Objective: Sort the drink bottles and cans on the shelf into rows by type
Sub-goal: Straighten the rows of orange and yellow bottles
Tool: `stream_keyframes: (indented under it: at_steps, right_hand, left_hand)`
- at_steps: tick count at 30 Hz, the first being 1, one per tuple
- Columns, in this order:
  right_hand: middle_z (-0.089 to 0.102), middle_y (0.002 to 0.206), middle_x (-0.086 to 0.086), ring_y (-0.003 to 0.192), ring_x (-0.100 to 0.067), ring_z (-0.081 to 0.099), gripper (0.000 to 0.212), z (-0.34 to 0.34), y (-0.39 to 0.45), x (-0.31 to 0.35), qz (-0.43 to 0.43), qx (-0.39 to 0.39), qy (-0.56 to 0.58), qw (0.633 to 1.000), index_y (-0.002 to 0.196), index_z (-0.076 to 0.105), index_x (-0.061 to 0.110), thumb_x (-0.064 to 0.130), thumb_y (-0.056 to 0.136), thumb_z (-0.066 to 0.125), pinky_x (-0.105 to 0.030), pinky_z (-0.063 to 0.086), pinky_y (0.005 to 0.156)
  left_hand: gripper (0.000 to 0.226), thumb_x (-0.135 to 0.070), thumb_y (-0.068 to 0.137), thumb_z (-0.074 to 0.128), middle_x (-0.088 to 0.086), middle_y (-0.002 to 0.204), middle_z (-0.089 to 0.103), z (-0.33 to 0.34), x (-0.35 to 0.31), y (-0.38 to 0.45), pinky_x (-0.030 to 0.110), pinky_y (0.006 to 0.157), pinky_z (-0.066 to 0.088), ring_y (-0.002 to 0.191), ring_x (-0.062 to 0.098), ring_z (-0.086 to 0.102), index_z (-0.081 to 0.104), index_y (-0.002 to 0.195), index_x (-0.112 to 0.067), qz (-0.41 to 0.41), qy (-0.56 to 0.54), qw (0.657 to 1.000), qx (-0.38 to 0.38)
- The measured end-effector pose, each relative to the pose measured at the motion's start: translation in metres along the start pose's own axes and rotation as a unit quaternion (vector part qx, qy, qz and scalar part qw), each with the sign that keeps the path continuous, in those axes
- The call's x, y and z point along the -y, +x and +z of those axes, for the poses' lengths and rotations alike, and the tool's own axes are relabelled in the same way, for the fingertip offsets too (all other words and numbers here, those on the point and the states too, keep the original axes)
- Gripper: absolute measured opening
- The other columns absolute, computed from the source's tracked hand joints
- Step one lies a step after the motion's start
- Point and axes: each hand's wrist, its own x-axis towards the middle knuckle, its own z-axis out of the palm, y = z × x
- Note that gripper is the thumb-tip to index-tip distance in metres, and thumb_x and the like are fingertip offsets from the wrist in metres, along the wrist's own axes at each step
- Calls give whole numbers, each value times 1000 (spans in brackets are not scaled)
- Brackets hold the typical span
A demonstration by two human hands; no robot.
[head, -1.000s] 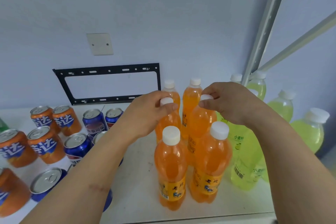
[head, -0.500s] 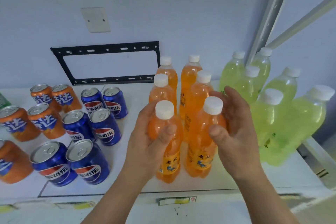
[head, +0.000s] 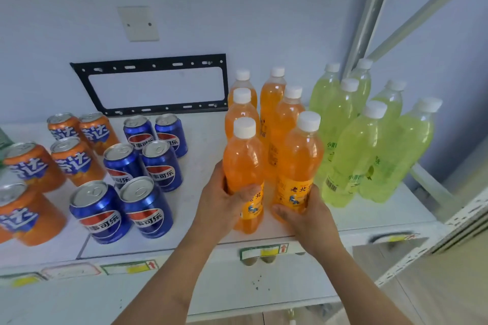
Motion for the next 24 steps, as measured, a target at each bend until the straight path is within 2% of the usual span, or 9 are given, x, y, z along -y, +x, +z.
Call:
stream_keyframes:
  at_steps: [2,4,7,9,12,16,19,21,24]
  right_hand:
    - [59,96,28,81,20,54,62,-1,-1,2,1,3,-5,1000,116,42,37,44,70,83,-3,41,58]
    - [57,93,28,79,22,53,61,-2,-1,3,6,4,-9,1000,115,40,38,44,71,82,-1,40,58]
    - [53,89,28,74,14,52,62,-5,0,8,17,19,-40,999,114,38,36,46,71,81,-6,39,55]
    - [55,93,22,78,4,52,62,-6,-1,9,34,38,-57,997,114,38,34,48,71,81,-13,39,63]
    - [62,111,8,94,-14,55,66,-10,-8,7,51,55,-84,994,125,46,27,47,73,81,-28,42,80]
    - [59,130,-9,107,-25,57,68,-20,-20,16,65,65,-151,984,134,45,16,42,80,76,-35,47,88]
    - [44,147,-10,127,-29,48,82,-30,-37,26,56,47,-253,965,149,30,12,49,86,67,-37,43,99]
    - [44,147,-8,126,-27,49,75,-37,-49,35,36,47,-301,952,148,33,14,51,89,62,-36,44,96]
    - [45,146,-3,122,-24,52,63,-50,-64,51,-5,47,-354,934,143,42,19,52,91,57,-36,45,92]
  left_hand:
    - [65,-83,56,71,-32,118,62,-1,1,-1,37,86,58,109,1,63,39,112,-77,4,-11,1000,6]
    - [64,-84,58,69,-33,118,61,0,0,-1,28,81,58,108,-2,62,39,114,-76,11,-11,1000,12]
    - [60,-84,62,65,-37,114,60,0,-6,-3,15,71,54,105,-9,61,37,115,-73,13,-3,1000,27]
    - [59,-85,64,62,-38,112,59,1,-8,-5,12,68,53,103,-8,62,37,116,-71,9,10,999,30]
    - [72,-85,68,57,-29,117,57,1,-5,-12,16,76,50,108,3,61,37,130,-53,-1,50,998,32]
    - [66,-86,75,46,-20,123,56,-4,5,-36,16,79,43,108,3,54,36,129,-50,31,157,987,15]
    - [71,-73,87,43,-4,133,60,-14,12,-53,33,82,50,112,18,61,43,140,-25,41,342,937,-61]
    - [54,-57,95,48,3,119,68,-21,11,-67,35,69,53,98,24,68,55,132,-18,97,464,874,-103]
    - [33,-42,95,57,7,92,73,-24,-4,-85,30,50,45,70,26,68,70,108,-14,236,577,778,-85]
